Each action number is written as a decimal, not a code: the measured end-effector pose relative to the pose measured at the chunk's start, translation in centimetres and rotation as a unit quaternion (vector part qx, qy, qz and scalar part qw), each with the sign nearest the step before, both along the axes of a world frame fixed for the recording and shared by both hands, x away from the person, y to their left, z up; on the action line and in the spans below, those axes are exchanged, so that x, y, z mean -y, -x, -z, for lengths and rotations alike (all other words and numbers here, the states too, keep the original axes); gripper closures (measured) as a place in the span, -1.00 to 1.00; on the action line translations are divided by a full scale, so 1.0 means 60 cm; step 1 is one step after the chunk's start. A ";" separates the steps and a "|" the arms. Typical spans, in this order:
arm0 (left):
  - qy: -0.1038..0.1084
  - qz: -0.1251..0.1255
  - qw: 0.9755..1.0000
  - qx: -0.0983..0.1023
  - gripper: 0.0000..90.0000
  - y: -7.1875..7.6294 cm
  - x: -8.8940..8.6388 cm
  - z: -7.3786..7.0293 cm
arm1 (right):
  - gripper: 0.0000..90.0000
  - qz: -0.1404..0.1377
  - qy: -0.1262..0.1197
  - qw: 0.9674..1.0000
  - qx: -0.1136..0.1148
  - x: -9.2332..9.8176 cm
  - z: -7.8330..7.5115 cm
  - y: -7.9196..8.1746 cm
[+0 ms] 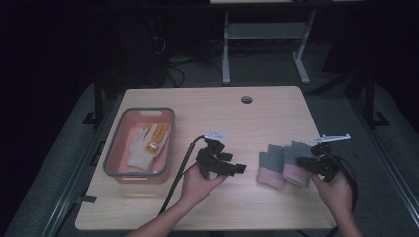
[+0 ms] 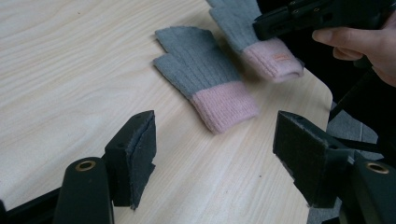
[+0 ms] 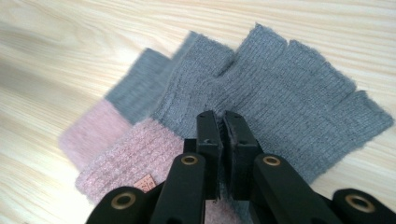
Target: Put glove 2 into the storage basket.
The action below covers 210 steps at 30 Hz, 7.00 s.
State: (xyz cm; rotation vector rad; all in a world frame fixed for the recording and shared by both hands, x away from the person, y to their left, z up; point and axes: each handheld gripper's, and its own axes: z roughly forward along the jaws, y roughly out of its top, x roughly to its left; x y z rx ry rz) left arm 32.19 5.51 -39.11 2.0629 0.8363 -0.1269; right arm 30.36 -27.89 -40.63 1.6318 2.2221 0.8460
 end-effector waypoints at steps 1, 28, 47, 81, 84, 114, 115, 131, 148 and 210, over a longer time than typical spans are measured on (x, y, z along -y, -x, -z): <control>0.000 0.000 1.000 0.000 -0.33 0.000 0.000 0.000 | 0.91 -0.001 -0.001 1.000 -0.002 -0.006 0.000 -0.002; -0.006 0.002 1.000 -0.004 -0.33 0.000 0.002 0.013 | 0.85 -0.010 -0.016 0.999 -0.043 -0.094 0.034 -0.036; 0.004 0.018 0.999 -0.043 -0.31 -0.015 0.070 0.042 | 0.21 0.007 -0.072 0.997 -0.034 -0.046 0.027 -0.024; -0.016 0.007 0.991 -0.134 -0.23 -0.046 0.148 0.119 | -0.03 0.040 -0.131 0.989 -0.060 -0.001 0.082 -0.012; -0.014 0.005 0.991 -0.136 -0.23 -0.046 0.149 0.121 | -0.02 0.045 -0.146 0.986 -0.063 0.003 0.091 -0.010; -0.006 0.000 0.991 -0.135 0.32 -0.046 0.140 0.120 | 0.74 0.044 -0.202 0.976 -0.062 -0.010 0.103 -0.007; -0.001 0.001 0.991 -0.137 0.34 -0.047 0.139 0.121 | 0.75 0.043 -0.203 0.976 -0.062 -0.009 0.103 -0.007; 0.002 0.003 0.992 -0.130 0.37 -0.050 0.130 0.114 | 0.76 0.036 -0.207 0.976 -0.059 -0.013 0.088 -0.009; 0.009 -0.006 0.993 -0.116 0.38 -0.054 0.092 0.089 | 0.76 0.019 -0.216 0.975 -0.050 -0.043 0.057 -0.023; 0.040 -0.068 0.996 -0.050 0.38 -0.055 -0.101 -0.023 | 0.76 -0.064 -0.261 0.963 -0.031 -0.214 -0.049 -0.098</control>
